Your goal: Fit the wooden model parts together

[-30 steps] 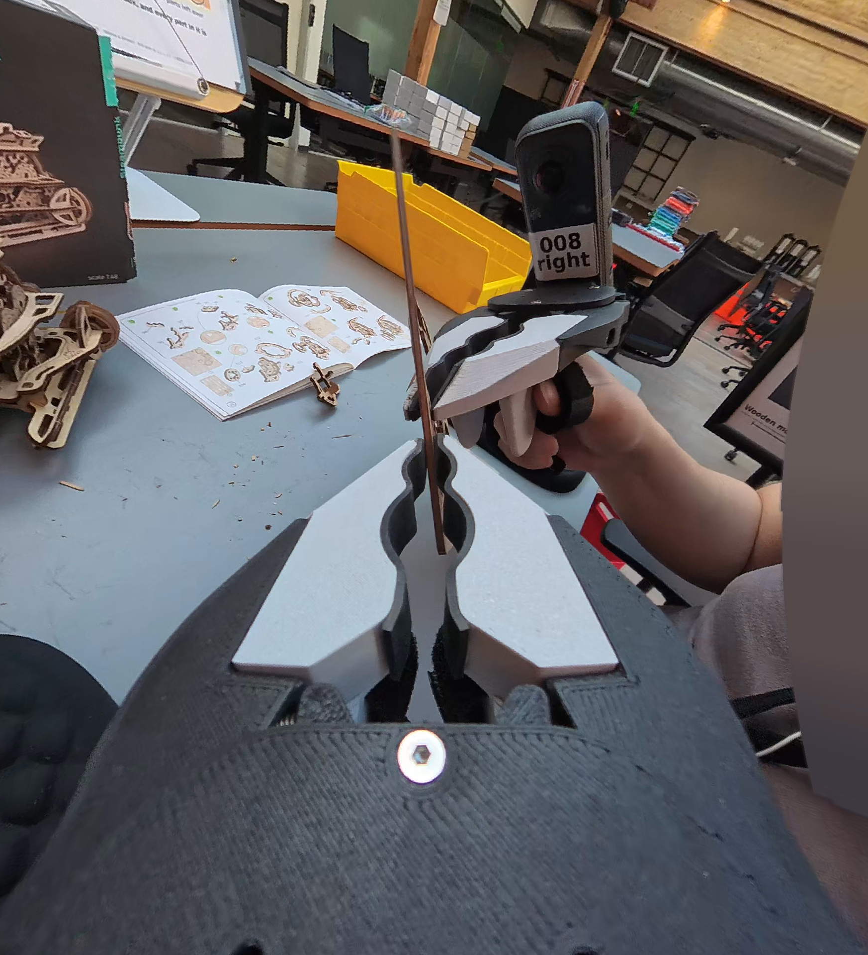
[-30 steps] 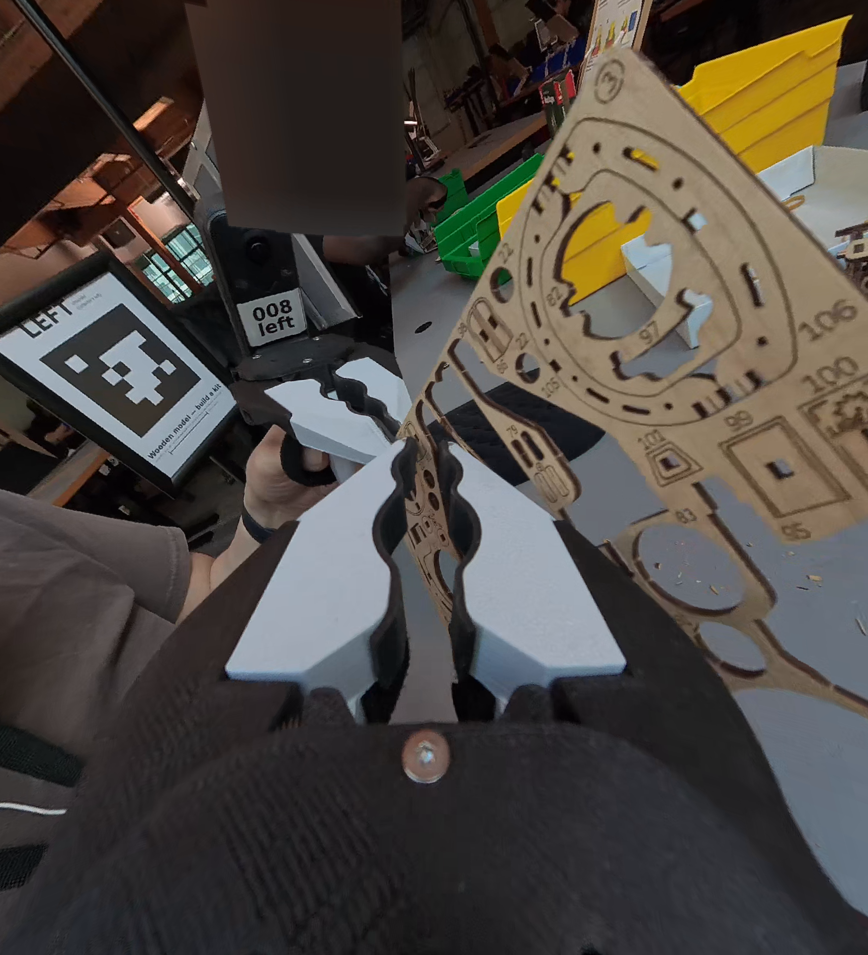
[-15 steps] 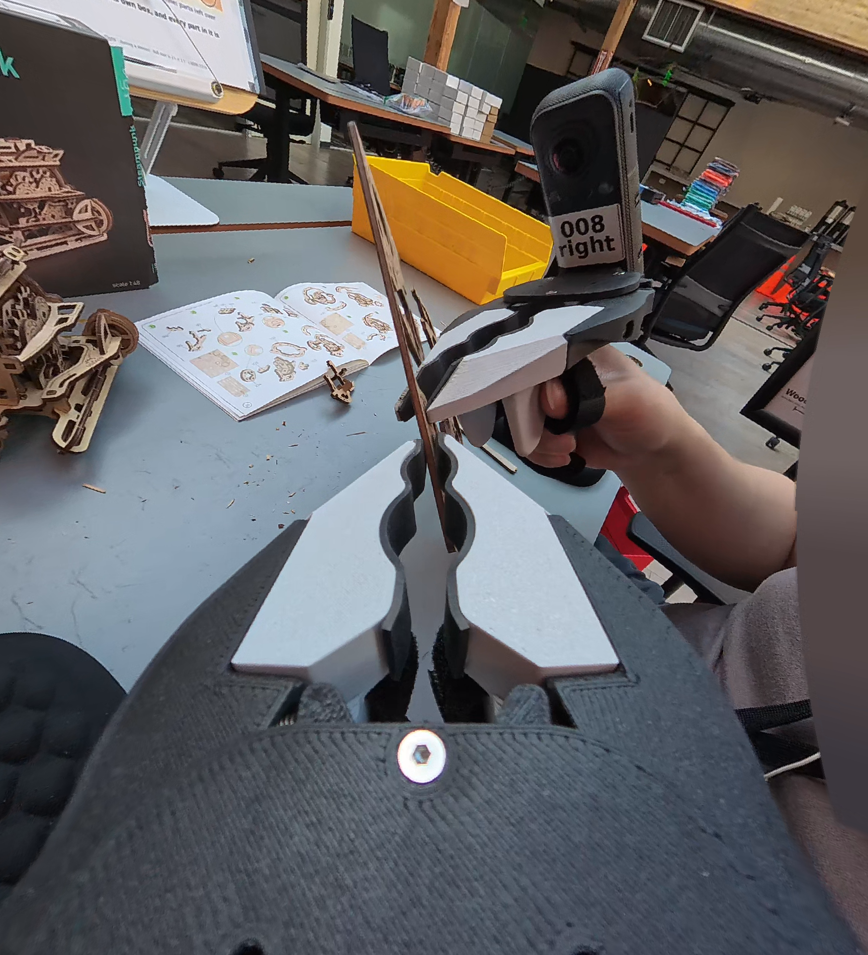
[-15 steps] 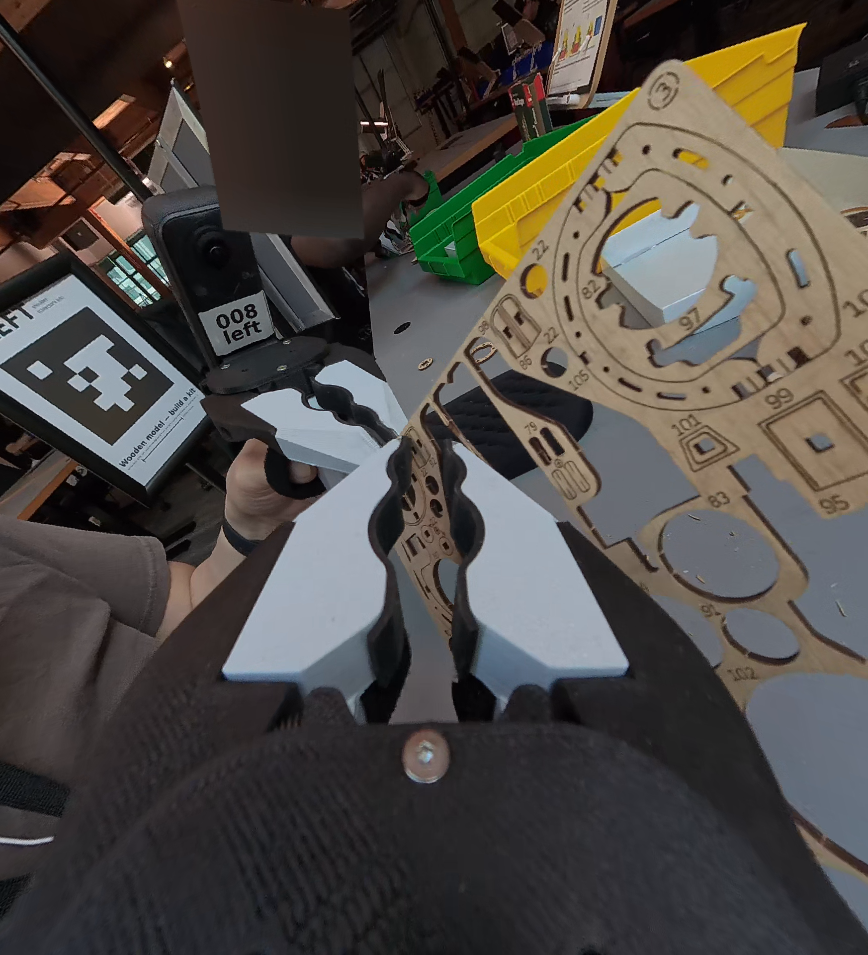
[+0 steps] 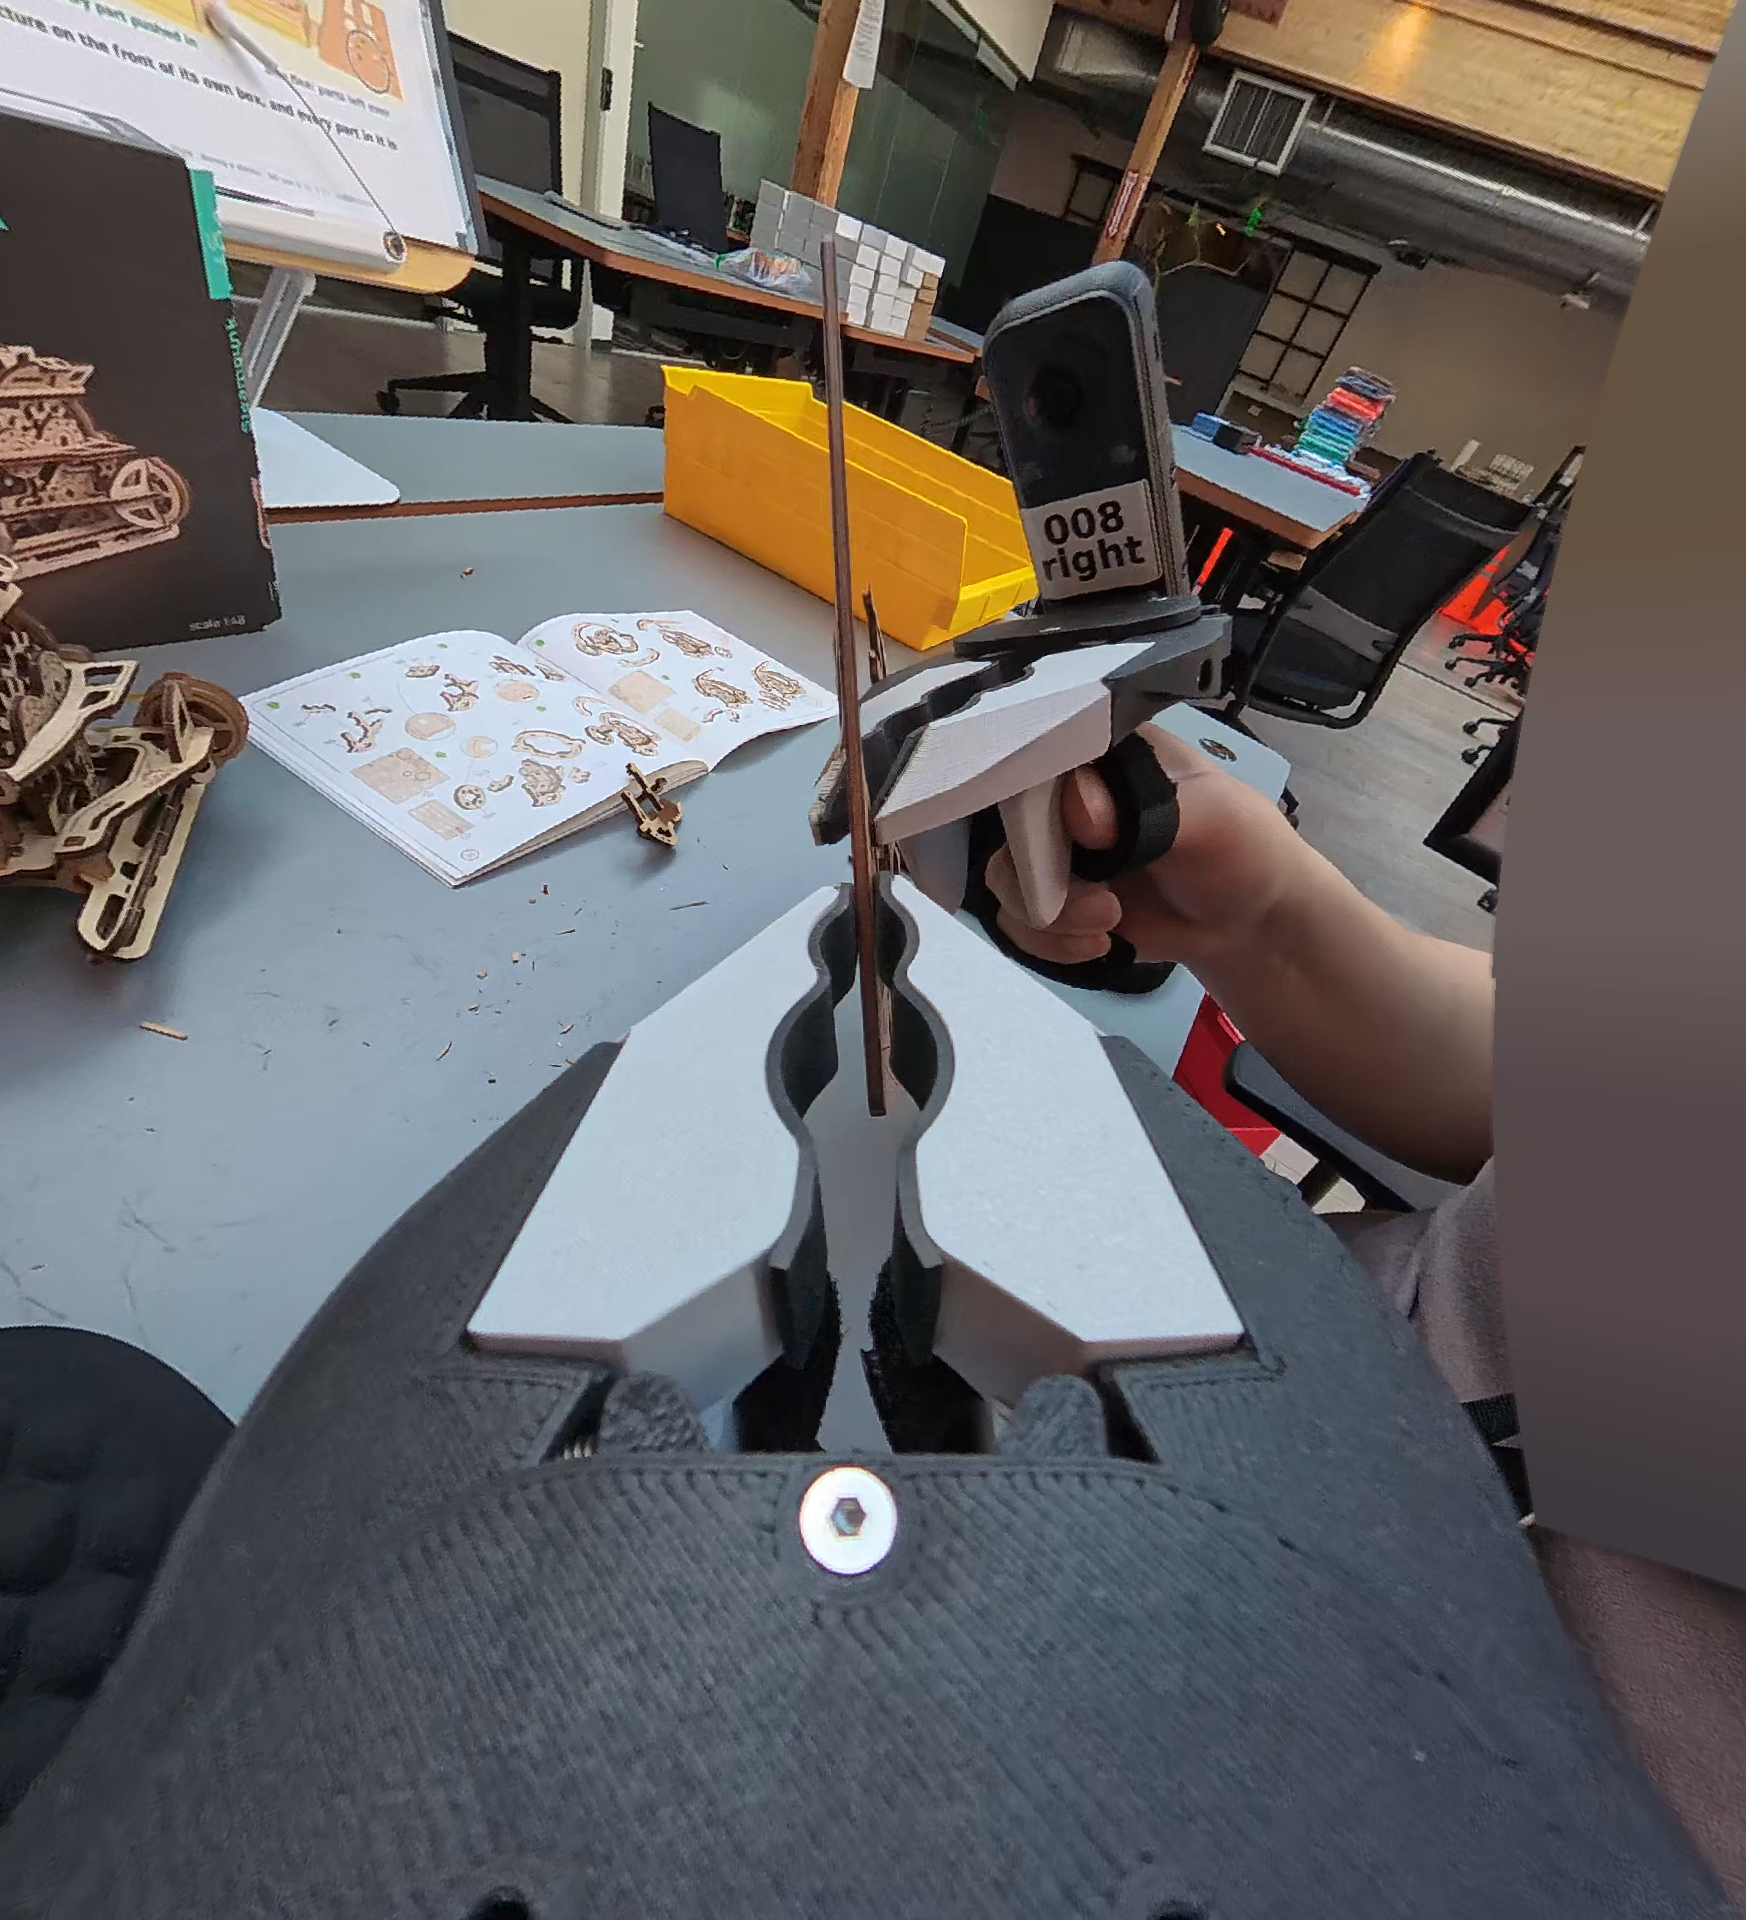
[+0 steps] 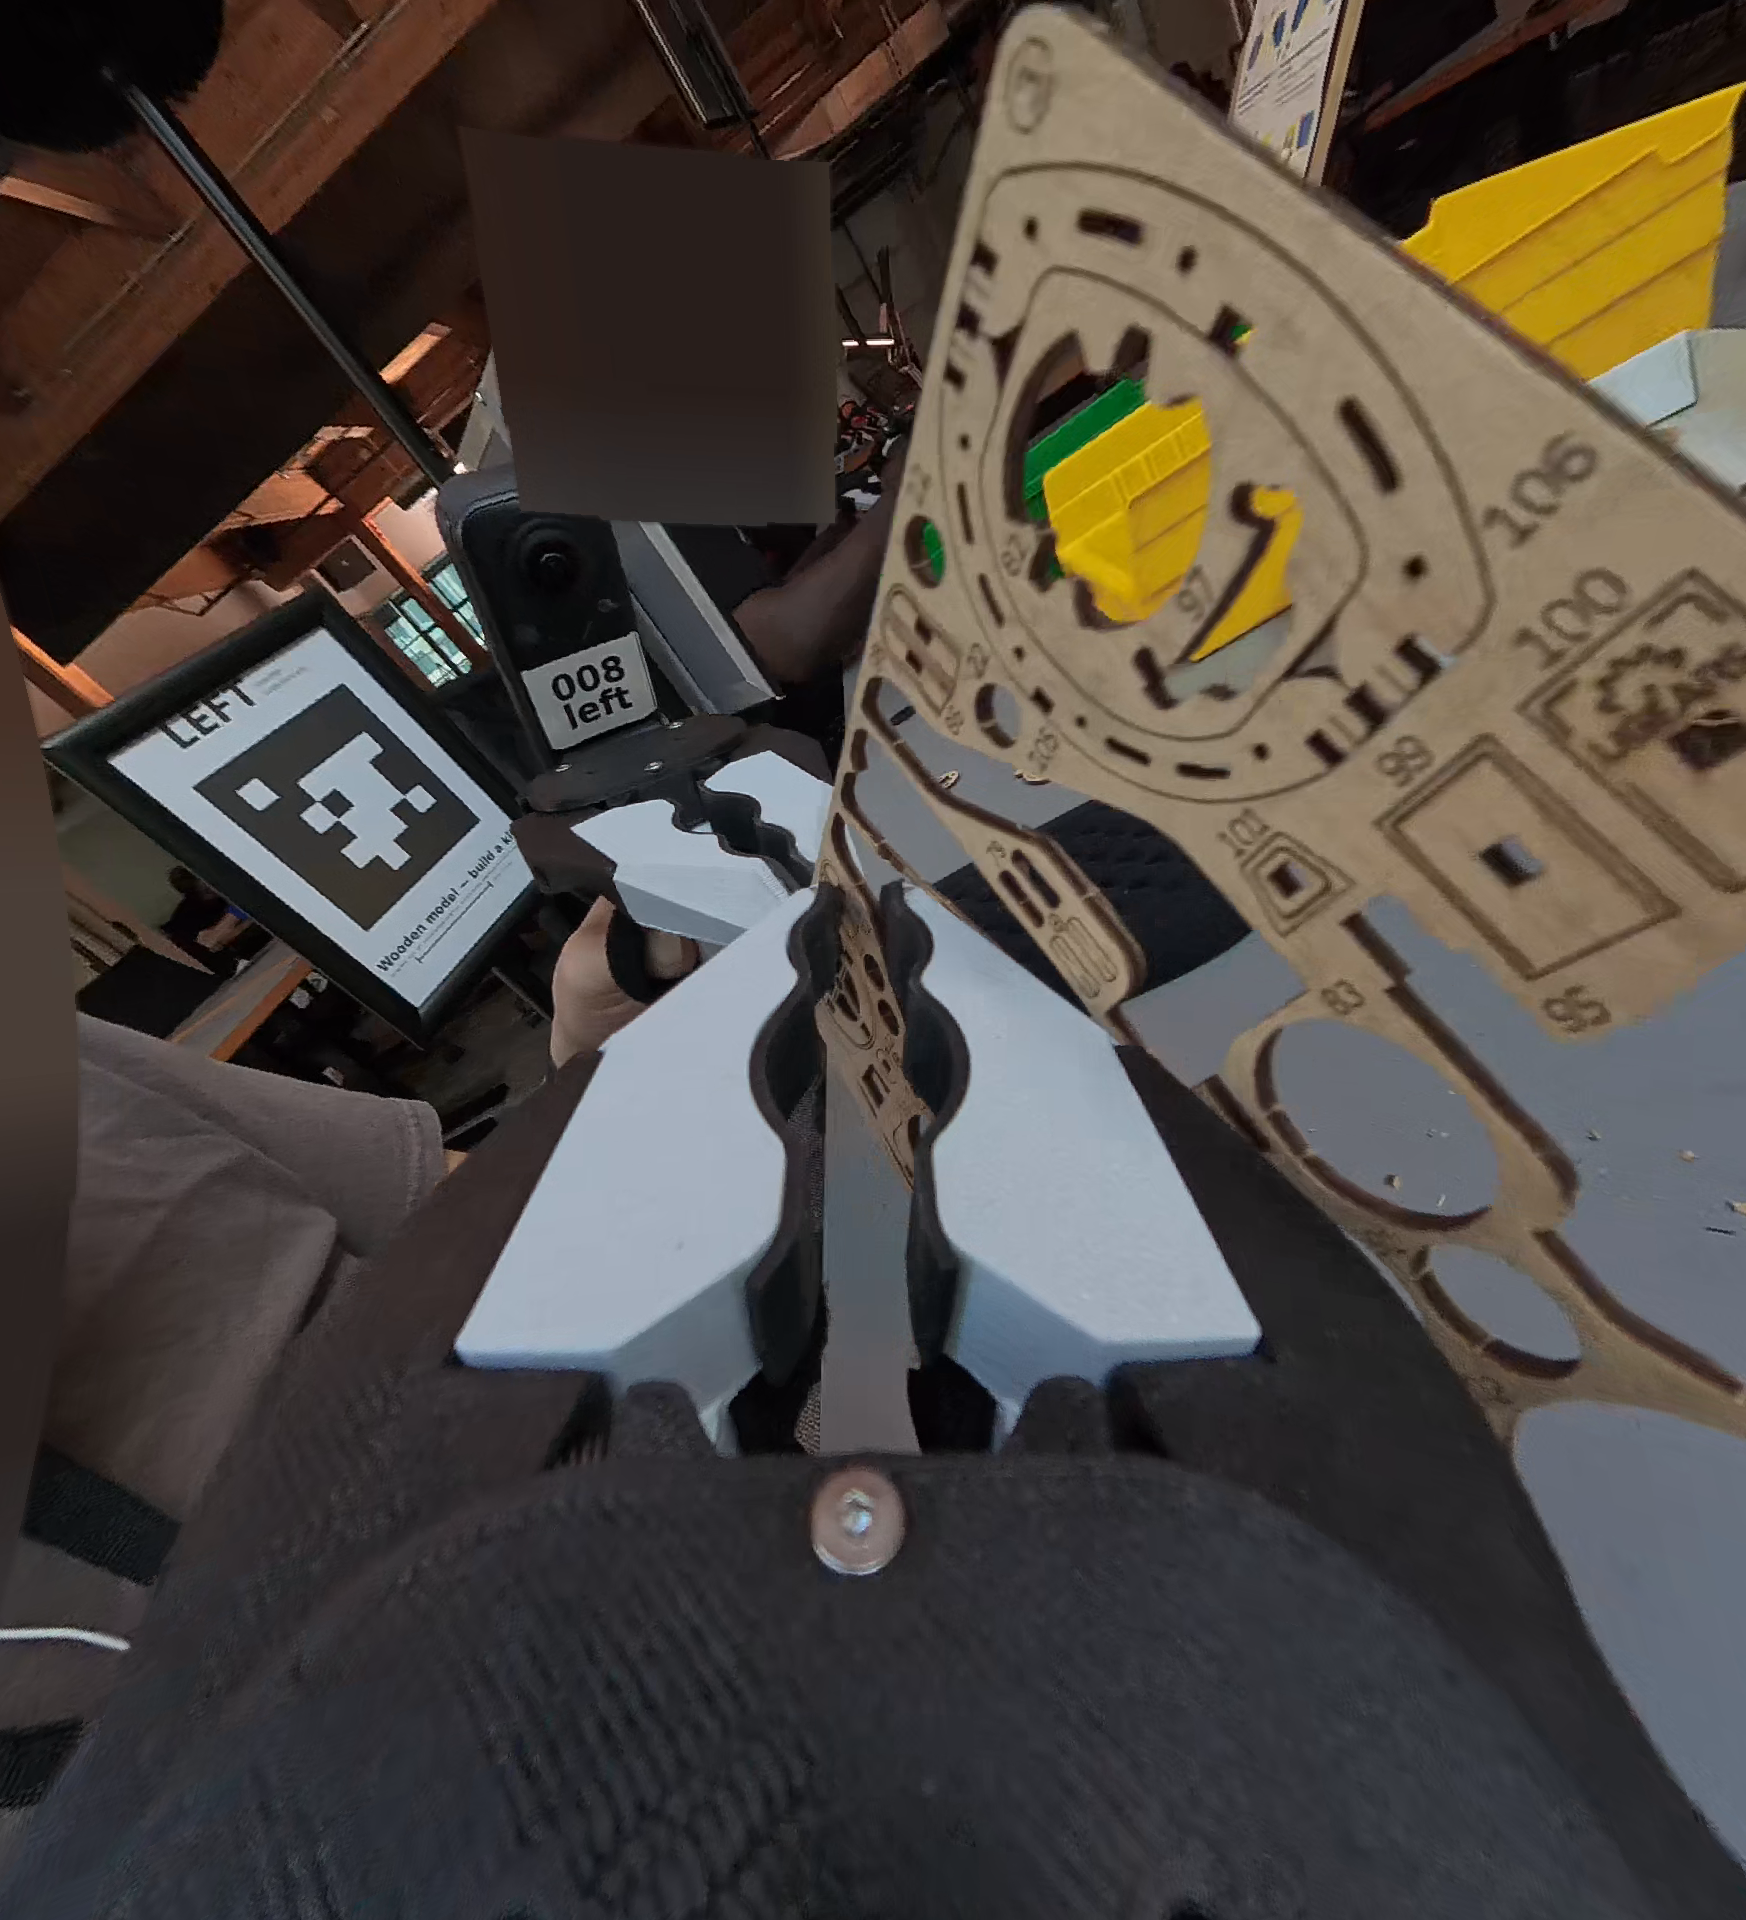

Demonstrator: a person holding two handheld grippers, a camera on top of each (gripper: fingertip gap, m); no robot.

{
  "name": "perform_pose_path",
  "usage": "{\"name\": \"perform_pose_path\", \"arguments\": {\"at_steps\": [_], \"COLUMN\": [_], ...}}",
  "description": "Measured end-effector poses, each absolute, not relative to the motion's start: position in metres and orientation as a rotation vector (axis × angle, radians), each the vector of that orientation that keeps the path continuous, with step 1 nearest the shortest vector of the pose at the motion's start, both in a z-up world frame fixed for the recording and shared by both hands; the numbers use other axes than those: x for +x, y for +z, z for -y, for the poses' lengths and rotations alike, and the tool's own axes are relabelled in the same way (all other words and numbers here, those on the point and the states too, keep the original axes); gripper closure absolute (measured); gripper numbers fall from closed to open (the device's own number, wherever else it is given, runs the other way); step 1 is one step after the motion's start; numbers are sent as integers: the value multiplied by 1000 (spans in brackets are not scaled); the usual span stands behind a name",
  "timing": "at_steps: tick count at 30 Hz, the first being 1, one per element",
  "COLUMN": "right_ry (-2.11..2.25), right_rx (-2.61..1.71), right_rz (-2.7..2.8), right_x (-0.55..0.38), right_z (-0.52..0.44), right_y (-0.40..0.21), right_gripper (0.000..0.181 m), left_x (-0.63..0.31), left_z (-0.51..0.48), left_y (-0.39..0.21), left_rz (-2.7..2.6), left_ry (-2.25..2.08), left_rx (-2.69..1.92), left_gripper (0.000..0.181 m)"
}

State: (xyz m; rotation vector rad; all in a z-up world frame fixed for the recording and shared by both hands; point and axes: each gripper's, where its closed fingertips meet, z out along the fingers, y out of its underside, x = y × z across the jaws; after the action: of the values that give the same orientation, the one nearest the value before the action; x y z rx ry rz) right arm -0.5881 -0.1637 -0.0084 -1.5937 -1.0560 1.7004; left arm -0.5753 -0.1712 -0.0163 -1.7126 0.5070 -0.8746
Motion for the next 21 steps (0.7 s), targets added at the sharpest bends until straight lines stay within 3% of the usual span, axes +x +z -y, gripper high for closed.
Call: {"name": "perform_pose_path", "arguments": {"at_steps": [21], "right_ry": [1490], "right_rx": [-1565], "right_rz": [1098], "right_x": [-588], "right_z": [154], "right_y": [-14], "right_gripper": [175], "left_x": [-575], "left_z": [161], "left_y": [-17], "left_rz": [-400], "left_ry": [-1025], "left_rx": [-1667], "left_gripper": [181]}}
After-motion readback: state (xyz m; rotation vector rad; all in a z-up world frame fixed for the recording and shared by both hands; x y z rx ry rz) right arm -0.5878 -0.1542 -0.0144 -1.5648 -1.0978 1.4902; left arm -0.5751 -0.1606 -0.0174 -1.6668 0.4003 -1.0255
